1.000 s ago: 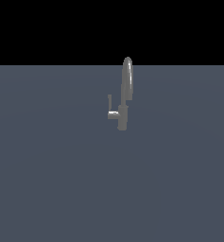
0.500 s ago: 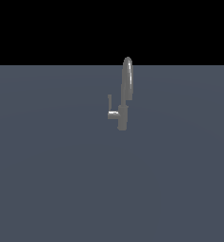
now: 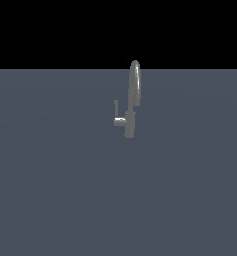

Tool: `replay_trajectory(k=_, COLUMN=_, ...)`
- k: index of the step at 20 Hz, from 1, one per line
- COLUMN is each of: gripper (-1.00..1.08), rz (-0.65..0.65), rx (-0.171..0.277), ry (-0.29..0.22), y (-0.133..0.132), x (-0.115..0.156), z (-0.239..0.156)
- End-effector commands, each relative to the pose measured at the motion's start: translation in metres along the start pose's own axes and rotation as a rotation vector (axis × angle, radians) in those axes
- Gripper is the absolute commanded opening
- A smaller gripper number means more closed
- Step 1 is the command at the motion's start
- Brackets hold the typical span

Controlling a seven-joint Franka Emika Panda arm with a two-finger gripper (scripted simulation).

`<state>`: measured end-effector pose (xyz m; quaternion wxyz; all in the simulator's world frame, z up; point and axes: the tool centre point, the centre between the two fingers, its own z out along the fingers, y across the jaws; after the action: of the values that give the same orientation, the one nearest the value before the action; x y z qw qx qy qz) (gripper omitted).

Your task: Turn on the faucet by rotating a designated handle.

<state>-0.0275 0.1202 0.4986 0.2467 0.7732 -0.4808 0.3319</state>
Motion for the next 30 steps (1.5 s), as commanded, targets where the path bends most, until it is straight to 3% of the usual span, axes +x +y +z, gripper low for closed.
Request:
replay_trajectory(k=1, gripper=-1.0, rz=0.033, rx=-0.019, ry=0.01, y=-0.016, x=-0.007, z=0.02)
replay_trajectory(k=15, gripper=-1.0, rz=0.181, rx=-0.151, ry=0.01, y=-0.085, x=-0.072, z=0.178)
replay_trajectory(k=23, gripper=-1.0, rz=0.269, rx=-0.226, ry=-0.033, y=-0.097, x=-0.114, z=0.274)
replay_trajectory(k=30, gripper=-1.0, rz=0.321, rx=-0.268, ry=-0.067, y=-0.096, x=-0.138, z=0.324)
